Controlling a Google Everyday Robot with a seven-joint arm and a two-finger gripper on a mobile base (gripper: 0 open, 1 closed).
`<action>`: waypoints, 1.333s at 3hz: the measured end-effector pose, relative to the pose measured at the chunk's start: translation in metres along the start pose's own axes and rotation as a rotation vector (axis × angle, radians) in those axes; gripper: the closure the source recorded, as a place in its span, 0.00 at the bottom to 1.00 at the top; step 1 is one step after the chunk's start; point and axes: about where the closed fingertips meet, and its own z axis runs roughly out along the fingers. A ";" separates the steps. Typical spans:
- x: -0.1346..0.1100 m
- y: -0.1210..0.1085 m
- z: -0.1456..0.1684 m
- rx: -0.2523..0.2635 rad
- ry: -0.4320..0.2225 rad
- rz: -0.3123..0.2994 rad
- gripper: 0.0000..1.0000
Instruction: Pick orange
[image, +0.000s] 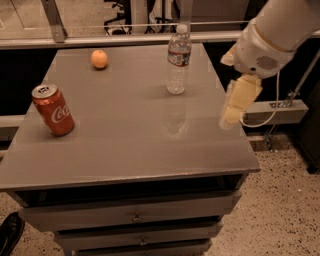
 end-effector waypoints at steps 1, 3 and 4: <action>-0.048 -0.017 0.027 -0.028 -0.080 -0.008 0.00; -0.098 -0.018 0.040 -0.076 -0.128 0.003 0.00; -0.113 -0.013 0.045 -0.098 -0.158 -0.023 0.00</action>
Offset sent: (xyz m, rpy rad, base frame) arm 0.0508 0.1441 0.0028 0.1867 0.0941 0.0558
